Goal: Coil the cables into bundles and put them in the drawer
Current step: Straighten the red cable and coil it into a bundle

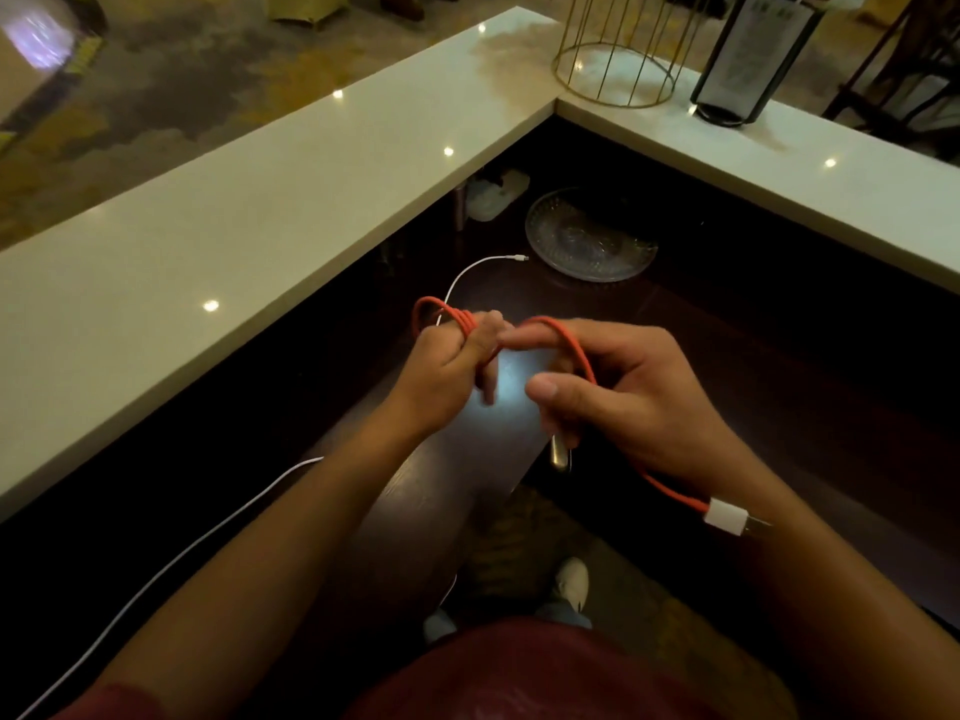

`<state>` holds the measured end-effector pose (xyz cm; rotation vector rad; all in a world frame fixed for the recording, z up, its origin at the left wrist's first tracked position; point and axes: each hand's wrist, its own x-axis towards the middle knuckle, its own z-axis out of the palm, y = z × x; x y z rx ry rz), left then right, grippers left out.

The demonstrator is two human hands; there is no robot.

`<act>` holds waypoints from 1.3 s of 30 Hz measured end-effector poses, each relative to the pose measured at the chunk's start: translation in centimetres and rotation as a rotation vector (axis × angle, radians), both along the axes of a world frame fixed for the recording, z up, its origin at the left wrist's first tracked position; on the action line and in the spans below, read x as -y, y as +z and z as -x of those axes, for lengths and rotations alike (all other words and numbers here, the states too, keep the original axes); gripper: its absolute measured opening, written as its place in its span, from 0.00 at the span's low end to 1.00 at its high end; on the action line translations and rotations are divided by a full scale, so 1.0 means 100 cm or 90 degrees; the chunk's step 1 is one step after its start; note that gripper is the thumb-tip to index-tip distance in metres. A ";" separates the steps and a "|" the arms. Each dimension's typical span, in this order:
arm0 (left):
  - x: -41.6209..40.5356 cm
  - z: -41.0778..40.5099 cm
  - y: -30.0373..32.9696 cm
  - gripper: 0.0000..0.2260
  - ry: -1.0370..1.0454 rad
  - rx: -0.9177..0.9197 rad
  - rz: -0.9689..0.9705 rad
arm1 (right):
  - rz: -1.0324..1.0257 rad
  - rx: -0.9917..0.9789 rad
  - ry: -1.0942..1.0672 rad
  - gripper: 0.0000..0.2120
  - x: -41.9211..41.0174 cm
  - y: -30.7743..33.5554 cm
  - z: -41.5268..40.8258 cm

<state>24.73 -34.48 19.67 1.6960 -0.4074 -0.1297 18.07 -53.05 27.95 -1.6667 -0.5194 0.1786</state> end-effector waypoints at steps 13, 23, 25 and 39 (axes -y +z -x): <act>-0.014 0.002 -0.008 0.07 -0.181 0.031 -0.248 | 0.238 0.131 0.077 0.15 0.019 0.019 -0.002; -0.013 -0.010 -0.036 0.07 -0.069 0.015 -0.276 | 0.203 -0.002 0.209 0.28 0.016 0.024 -0.001; -0.020 -0.011 -0.042 0.06 -0.065 0.010 -0.339 | 0.200 0.020 0.189 0.23 0.024 0.031 -0.001; 0.022 0.049 0.067 0.36 -0.427 -0.090 -0.037 | -0.081 0.046 -0.166 0.15 0.014 0.006 -0.056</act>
